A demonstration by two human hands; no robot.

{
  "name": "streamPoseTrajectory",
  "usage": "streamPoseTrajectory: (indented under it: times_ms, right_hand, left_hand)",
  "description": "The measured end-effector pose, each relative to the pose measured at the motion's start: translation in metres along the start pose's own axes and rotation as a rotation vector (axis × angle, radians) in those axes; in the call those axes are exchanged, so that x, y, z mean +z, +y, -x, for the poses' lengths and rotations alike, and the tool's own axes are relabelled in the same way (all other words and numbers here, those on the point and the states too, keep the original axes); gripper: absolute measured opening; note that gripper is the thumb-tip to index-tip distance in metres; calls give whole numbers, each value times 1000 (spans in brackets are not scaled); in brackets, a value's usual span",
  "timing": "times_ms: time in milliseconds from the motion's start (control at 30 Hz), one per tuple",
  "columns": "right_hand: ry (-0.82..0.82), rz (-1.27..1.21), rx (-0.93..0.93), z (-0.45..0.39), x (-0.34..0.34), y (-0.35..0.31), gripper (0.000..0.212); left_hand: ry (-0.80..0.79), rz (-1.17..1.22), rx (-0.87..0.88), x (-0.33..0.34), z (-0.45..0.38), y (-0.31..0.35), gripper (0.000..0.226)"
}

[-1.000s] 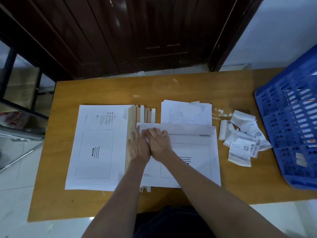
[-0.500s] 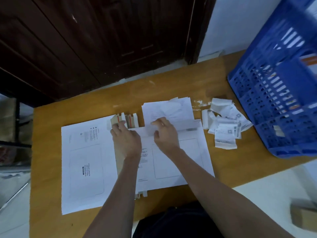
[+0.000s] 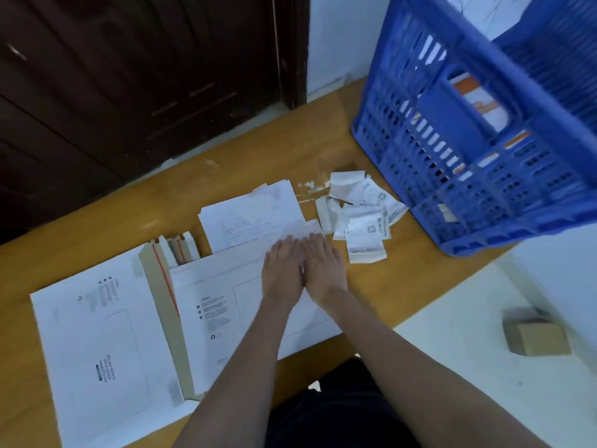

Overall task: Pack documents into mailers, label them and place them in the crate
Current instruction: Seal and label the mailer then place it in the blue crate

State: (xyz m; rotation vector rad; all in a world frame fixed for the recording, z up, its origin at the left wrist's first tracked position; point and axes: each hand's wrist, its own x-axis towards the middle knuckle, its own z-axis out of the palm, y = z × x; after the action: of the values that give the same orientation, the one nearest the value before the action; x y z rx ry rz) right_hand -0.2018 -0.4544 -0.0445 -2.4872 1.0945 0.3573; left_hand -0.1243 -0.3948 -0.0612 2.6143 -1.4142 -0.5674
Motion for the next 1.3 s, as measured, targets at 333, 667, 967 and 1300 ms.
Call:
streamPoseTrajectory:
  times_ms: [333, 667, 967, 1300]
  right_hand:
    - [-8, 166, -9, -16, -21, 0, 41]
    - [434, -266, 206, 14, -17, 61, 36]
    - [480, -112, 404, 25, -7, 76, 14]
    - [543, -634, 375, 36, -18, 61, 7]
  left_hand:
    - [42, 7, -55, -3, -3, 7, 51]
    - [328, 437, -217, -29, -7, 43, 19]
    - [-185, 776, -456, -9, -8, 84, 14]
    - [-247, 1405, -497, -32, -7, 89, 8]
